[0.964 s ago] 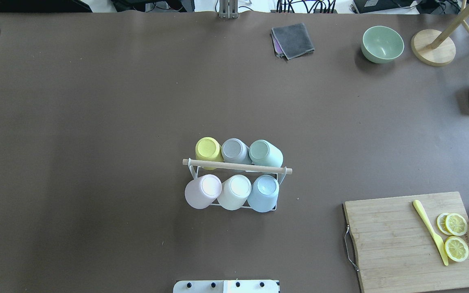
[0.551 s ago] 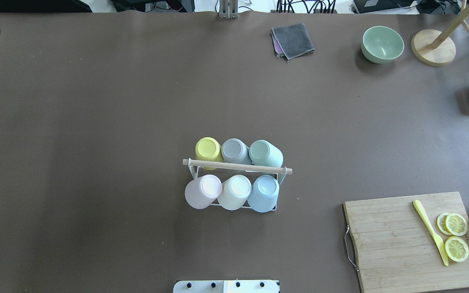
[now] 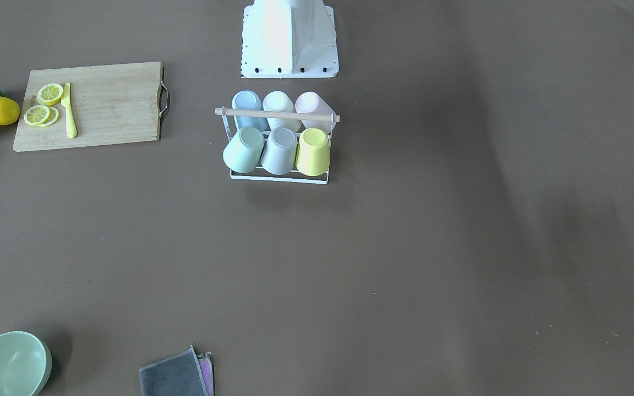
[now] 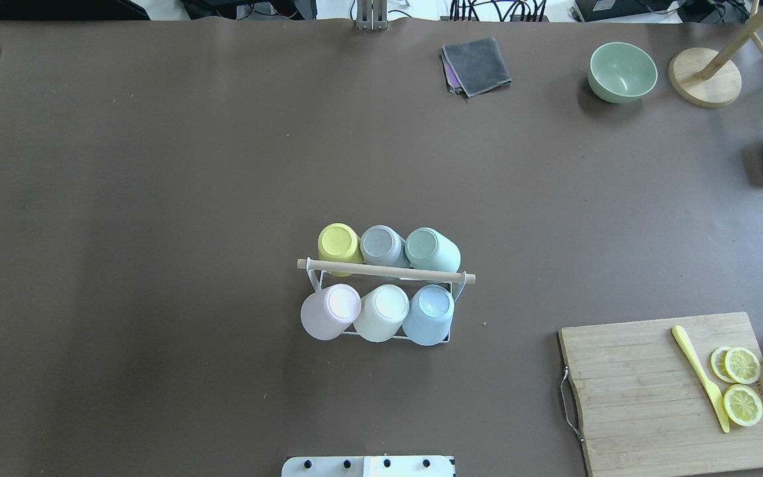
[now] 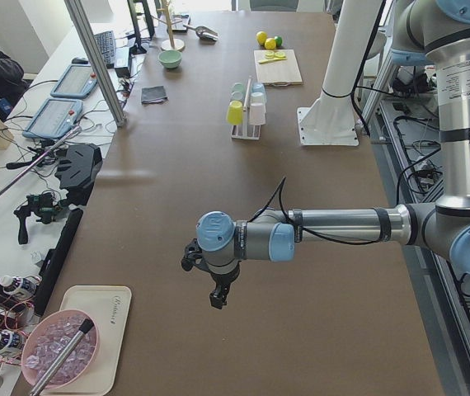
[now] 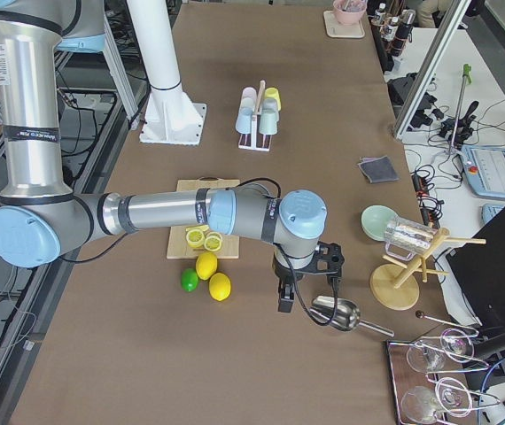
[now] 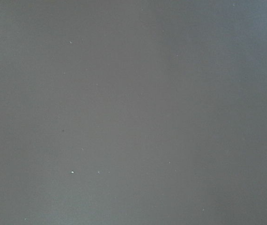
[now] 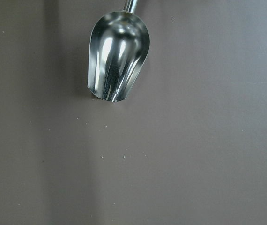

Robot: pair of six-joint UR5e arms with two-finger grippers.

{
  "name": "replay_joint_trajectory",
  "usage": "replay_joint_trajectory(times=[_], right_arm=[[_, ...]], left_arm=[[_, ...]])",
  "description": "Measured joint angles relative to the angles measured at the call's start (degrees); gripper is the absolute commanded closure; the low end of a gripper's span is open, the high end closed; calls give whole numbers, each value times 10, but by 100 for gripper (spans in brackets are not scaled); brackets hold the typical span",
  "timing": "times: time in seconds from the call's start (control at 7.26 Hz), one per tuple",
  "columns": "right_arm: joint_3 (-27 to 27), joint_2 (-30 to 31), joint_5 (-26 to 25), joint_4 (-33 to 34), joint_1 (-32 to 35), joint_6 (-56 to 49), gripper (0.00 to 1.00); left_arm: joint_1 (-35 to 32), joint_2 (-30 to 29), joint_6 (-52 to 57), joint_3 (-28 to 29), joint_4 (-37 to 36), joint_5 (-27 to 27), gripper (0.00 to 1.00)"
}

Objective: Place cup on cup holder

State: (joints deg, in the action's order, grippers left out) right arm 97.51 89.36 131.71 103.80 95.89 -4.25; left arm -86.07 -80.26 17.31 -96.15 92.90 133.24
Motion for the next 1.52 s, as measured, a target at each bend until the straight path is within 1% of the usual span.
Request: replay_joint_trajectory(times=[0.69,1.1,1.24,1.52], right_arm=[[-13,4,-3,-16,-10,-4,0],[-5,10,12,-22,-11,0,0],[-5,10,10,-23,-11,0,0],[-12,11,-12,-23,-11,0,0]], left_arm=[[-1,1,0,0,0,1,1],[0,1,0,3,0,1,1],[0,1,0,3,0,1,1],[0,1,0,3,0,1,1]])
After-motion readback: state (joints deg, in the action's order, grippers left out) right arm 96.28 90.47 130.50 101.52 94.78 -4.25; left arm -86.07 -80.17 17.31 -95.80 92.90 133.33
